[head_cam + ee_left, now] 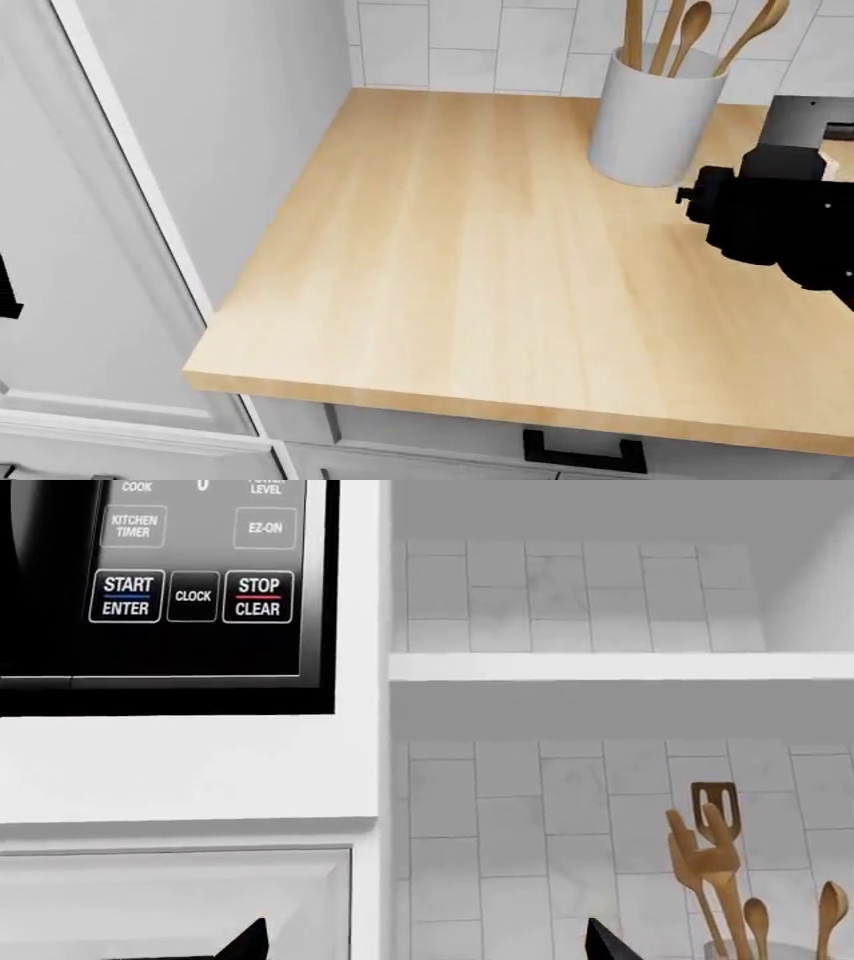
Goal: Move the drinks to the dining counter.
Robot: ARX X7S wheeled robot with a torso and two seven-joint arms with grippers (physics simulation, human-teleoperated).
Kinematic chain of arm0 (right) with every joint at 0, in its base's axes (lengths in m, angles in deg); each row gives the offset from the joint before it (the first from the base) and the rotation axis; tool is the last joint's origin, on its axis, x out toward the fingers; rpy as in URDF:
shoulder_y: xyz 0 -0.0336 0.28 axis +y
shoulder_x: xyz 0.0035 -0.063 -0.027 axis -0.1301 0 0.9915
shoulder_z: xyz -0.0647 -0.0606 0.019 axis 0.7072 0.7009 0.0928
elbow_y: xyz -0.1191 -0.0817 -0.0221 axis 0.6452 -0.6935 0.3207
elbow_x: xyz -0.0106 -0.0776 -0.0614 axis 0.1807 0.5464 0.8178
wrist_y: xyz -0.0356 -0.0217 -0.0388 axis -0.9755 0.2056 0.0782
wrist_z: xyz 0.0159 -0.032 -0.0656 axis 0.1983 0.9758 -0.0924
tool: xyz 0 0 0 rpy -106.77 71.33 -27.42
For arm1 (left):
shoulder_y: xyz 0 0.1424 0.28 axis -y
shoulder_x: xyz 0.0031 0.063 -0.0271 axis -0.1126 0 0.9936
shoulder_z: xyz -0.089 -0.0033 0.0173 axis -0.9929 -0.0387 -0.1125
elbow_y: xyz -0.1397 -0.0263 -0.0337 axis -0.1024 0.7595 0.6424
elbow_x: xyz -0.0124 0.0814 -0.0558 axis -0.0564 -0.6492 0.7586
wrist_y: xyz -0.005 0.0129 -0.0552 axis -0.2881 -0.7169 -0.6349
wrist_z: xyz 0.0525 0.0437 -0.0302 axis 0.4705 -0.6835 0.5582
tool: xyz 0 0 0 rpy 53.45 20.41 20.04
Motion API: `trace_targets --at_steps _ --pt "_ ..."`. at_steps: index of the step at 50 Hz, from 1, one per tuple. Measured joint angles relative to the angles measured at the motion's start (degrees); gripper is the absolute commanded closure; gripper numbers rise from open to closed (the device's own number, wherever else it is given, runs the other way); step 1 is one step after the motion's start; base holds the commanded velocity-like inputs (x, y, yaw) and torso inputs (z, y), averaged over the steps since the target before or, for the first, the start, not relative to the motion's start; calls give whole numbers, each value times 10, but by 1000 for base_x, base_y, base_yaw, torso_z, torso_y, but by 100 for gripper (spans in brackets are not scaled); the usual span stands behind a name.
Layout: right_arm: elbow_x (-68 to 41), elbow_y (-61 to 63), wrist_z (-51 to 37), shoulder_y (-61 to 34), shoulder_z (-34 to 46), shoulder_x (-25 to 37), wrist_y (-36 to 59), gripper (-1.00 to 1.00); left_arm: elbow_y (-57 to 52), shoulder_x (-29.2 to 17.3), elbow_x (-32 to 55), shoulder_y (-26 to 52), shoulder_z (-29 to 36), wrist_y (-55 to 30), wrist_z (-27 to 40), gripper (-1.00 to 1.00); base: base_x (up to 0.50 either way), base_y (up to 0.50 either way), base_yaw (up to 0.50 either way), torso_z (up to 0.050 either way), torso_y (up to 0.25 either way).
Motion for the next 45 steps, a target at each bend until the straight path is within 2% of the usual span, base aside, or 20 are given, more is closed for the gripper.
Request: trace_targets --at_steps 9,15,31,36,45 --pt "-5 1 -8 8 -12 6 -14 100 0 2 0 -2 -2 -3 0 -100 0 0 0 0 0" --pt "-17 50 -28 16 -16 31 -19 100 -1 -3 9 -6 -8 0 6 -100 0 0 0 0 0" --pt "-17 365 -95 -5 -47 144 -32 100 -3 -18 73 -46 -90 4 19 -100 0 0 0 0 1" --pt "-8 449 -103 -30 -55 156 -22 100 -3 -17 87 -54 -108 3 21 -100 0 0 0 0 0" --pt "3 522 -97 -56 -63 152 -13 100 -3 -8 96 -62 -125 -5 17 -100 -445 240 0 0 1"
